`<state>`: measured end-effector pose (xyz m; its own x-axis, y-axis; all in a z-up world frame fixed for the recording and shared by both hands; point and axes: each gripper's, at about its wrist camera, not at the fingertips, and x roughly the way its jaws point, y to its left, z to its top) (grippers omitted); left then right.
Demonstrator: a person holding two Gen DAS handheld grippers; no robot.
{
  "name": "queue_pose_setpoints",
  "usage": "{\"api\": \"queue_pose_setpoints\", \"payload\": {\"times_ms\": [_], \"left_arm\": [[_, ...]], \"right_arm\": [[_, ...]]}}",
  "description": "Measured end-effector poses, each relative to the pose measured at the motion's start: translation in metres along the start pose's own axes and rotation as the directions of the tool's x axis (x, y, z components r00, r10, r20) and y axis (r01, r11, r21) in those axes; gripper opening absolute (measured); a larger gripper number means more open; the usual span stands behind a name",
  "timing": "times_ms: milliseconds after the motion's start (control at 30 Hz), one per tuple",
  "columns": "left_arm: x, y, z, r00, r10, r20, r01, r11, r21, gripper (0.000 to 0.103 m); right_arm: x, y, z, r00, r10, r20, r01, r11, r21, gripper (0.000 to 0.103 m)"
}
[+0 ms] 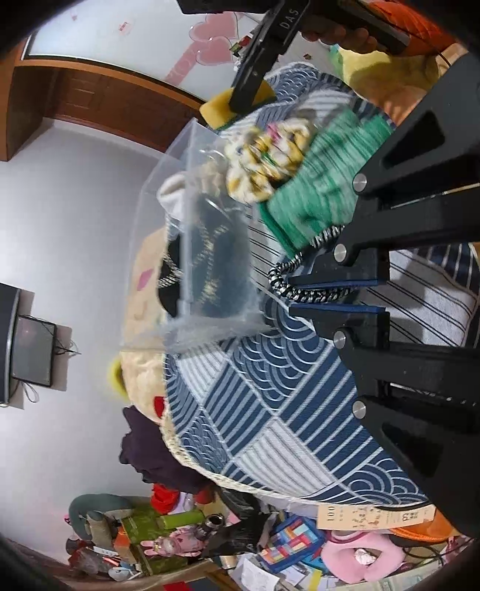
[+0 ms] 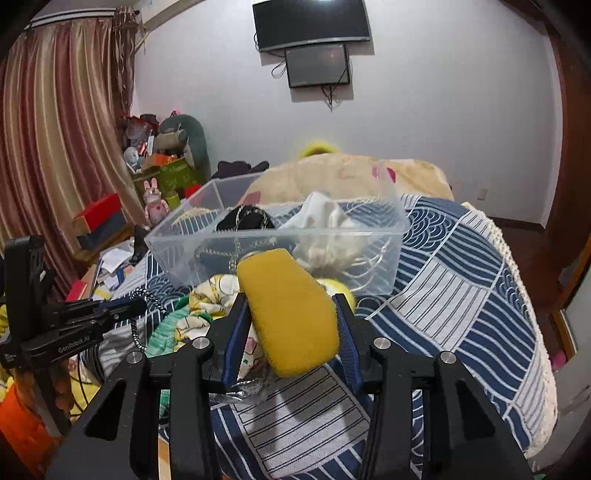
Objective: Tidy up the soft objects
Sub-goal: 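Lower the sponge and cord into the clear box and open both tools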
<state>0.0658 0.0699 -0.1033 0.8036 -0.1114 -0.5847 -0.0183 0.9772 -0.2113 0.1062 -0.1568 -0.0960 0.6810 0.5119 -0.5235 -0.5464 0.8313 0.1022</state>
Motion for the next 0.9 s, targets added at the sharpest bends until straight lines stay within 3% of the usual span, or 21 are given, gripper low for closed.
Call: {"api": "queue_pose_setpoints", "payload": {"times_ms": [267, 500, 700, 900], "left_arm": [[-0.017, -0.014, 0.032, 0.997, 0.008, 0.075, -0.011, 0.999, 0.043, 0.006], [-0.028, -0.014, 0.066, 0.988, 0.003, 0.152, -0.007, 1.0, 0.027, 0.006], [-0.025, -0.013, 0.09, 0.979, 0.041, 0.199, -0.045, 0.999, 0.019, 0.006], [-0.009, -0.011, 0.103, 0.976, 0.056, 0.21, -0.058, 0.998, -0.001, 0.006]], "right_arm": [[-0.022, -0.008, 0.015, 0.997, -0.029, 0.073, 0.027, 0.999, 0.02, 0.041], [-0.032, -0.017, 0.032, 0.991, -0.061, 0.119, 0.056, 0.997, 0.044, 0.041], [-0.03, -0.022, 0.053, 0.98, -0.115, 0.161, 0.111, 0.993, 0.039, 0.041], [-0.019, -0.02, 0.07, 0.98, -0.103, 0.173, 0.099, 0.994, 0.036, 0.041]]}}
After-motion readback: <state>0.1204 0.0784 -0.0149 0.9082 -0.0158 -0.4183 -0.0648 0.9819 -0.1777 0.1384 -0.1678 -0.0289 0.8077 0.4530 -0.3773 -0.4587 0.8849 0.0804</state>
